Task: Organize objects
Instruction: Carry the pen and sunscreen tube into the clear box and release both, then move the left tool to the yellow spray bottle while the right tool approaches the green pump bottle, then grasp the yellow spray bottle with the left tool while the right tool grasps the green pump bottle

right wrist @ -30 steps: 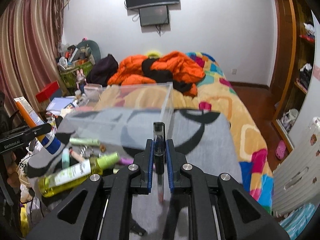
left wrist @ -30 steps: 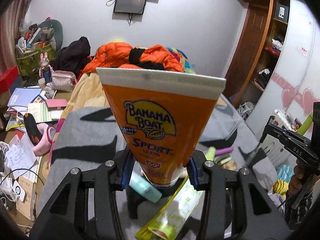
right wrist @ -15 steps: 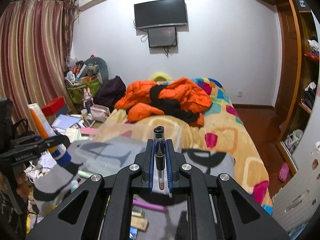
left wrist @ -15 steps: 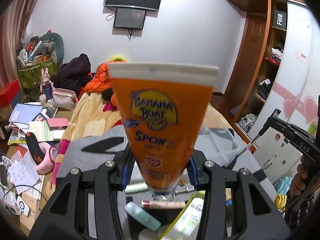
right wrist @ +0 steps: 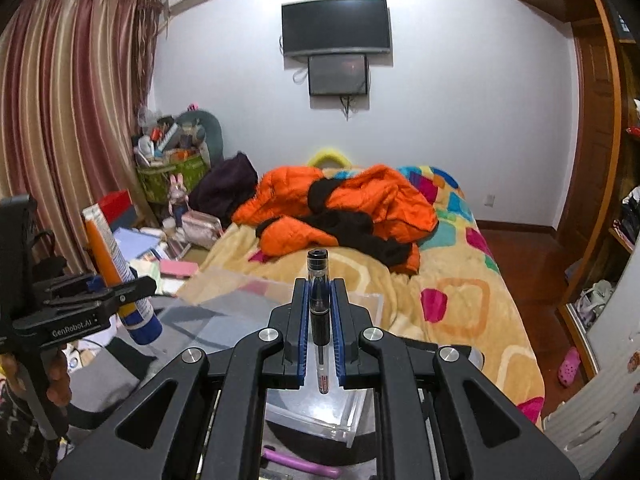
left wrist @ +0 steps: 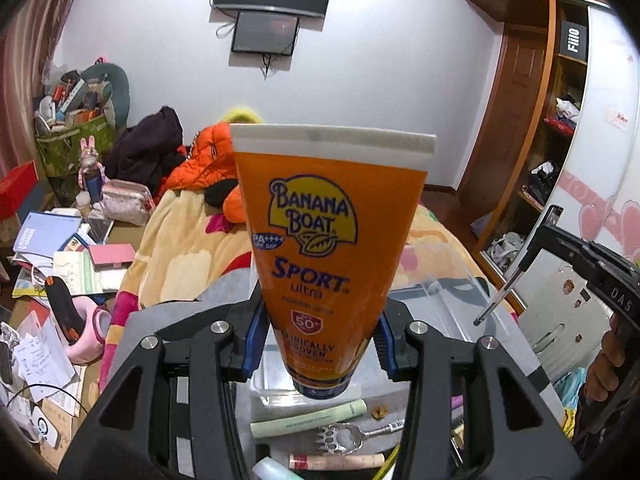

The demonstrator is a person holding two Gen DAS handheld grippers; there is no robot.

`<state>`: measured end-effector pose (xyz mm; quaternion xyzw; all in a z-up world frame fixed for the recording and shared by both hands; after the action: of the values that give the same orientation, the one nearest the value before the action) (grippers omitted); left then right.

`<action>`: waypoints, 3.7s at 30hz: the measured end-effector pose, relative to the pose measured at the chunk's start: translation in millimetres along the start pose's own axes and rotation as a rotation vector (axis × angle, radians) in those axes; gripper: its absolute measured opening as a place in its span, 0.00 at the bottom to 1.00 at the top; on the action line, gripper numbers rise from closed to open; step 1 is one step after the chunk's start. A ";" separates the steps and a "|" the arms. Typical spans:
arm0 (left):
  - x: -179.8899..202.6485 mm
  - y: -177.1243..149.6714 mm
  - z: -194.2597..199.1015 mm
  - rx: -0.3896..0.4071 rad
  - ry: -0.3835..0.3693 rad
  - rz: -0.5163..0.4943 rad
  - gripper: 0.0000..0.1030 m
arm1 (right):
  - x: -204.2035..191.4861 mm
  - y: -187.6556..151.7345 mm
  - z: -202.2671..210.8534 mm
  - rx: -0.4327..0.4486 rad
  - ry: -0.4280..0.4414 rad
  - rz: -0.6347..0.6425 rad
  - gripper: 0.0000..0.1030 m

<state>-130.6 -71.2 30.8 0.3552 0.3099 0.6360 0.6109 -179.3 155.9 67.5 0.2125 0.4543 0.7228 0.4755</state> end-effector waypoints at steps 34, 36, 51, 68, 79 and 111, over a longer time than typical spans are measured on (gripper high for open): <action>13.1 -26.4 -97.2 -0.256 -0.049 -0.053 0.49 | -31.8 -39.0 -117.8 -0.299 0.050 0.166 0.10; 10.9 -28.7 -93.8 -0.251 -0.051 -0.047 0.52 | -34.0 -41.9 -121.3 -0.315 0.053 0.173 0.11; 8.5 -21.8 -34.5 -0.136 -0.014 -0.057 0.81 | -28.7 -57.2 -129.2 -0.427 0.100 0.110 0.40; 33.3 -45.0 18.4 -0.117 -0.007 -0.138 0.93 | -20.6 -57.2 -16.5 -0.241 0.075 0.140 0.76; 53.6 -85.5 23.3 -0.208 -0.031 -0.173 0.93 | -6.8 -97.8 24.6 -0.259 0.080 0.128 0.77; 87.4 -139.3 -13.8 -0.427 -0.175 -0.338 0.42 | -23.1 -178.5 20.4 -0.443 0.209 0.144 0.37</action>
<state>-64.5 25.1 -85.8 0.2155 0.1700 0.5430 0.7936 -65.4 169.0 -72.7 0.0590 0.3150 0.8547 0.4083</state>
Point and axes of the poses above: each gripper's, at about its wrist camera, not at the fingertips, and z roughly against the way its jaws point, x to its right, y to its top, the point moved 2 cm from there along -z, roughly the way its jaws point, and after that the axes turned 7 degrees about -z, right-handed, at the moved point
